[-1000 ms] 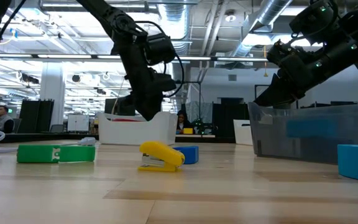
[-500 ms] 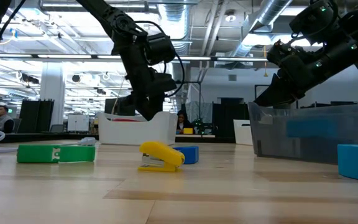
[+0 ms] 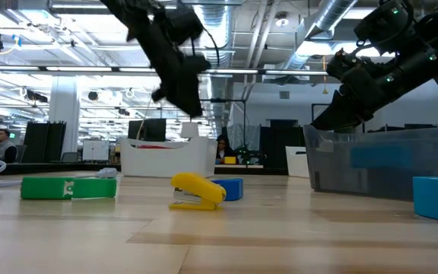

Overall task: Pick and place Stapler, Stapler remover, tape
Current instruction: Put the green small stapler into the left white bin

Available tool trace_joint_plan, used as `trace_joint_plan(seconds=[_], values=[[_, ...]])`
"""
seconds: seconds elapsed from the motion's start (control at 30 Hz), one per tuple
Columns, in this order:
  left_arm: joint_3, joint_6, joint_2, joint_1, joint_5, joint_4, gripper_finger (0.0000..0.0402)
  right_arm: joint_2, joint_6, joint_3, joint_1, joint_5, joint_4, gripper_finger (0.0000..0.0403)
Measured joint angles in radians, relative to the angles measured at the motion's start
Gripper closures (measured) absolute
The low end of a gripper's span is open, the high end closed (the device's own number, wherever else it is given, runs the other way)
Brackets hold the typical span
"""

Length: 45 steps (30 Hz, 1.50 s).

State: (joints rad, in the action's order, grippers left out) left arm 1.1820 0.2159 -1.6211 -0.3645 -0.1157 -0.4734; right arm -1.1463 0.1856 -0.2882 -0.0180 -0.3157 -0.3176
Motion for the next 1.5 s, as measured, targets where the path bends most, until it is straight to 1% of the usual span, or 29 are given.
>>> trace_joint_plan(seconds=[0.13,0.2,0.3,0.43,0.53,0.63,0.7,0.83,0.93,1.07,1.23,1.4,1.5], values=[[0.001,0.003,0.101,0.071,-0.012,-0.059,0.0336,0.000,0.000,0.000,0.000,0.000,0.000,0.0395],[0.001,0.004,0.141,0.133,-0.051,-0.106,0.0359,0.000,0.000,0.000,-0.001,0.000,0.000,0.0395],[0.001,0.026,0.179,0.257,-0.127,-0.151,0.0392,0.000,0.001,0.000,-0.001,0.000,0.000,0.0395],[0.001,0.113,0.193,0.446,-0.228,-0.194,0.0398,0.000,0.003,0.000,-0.001,0.000,-0.001,0.0395],[0.001,0.225,0.193,0.562,-0.310,-0.294,0.0400,0.000,0.036,0.000,-0.001,0.001,-0.001,0.0395],[0.001,0.396,0.193,0.635,-0.321,-0.422,0.0400,0.000,0.061,0.000,-0.001,0.001,-0.001,0.0395],[0.001,0.476,0.193,0.676,-0.304,-0.488,0.0400,0.000,0.062,0.000,-0.001,0.001,-0.001,0.0395],[0.001,0.573,0.173,0.744,-0.263,-0.514,0.0400,0.000,0.075,0.000,0.000,0.001,-0.004,0.0395],[0.001,0.629,0.130,0.784,-0.251,-0.514,0.0400,0.000,0.078,0.000,0.004,0.000,-0.007,0.0395],[0.004,0.655,0.042,0.819,-0.210,-0.518,0.0400,0.000,0.078,0.000,0.014,0.000,-0.011,0.0395],[0.047,0.657,-0.061,0.824,-0.095,-0.566,0.0400,0.000,0.078,0.000,0.029,0.000,-0.012,0.0395],[0.047,0.653,-0.092,0.820,0.073,-0.554,0.0399,0.000,0.078,0.000,0.036,0.000,-0.015,0.0395],[0.036,0.664,-0.091,0.820,0.091,-0.527,0.0396,0.000,0.078,0.000,0.041,0.000,-0.015,0.0395]])
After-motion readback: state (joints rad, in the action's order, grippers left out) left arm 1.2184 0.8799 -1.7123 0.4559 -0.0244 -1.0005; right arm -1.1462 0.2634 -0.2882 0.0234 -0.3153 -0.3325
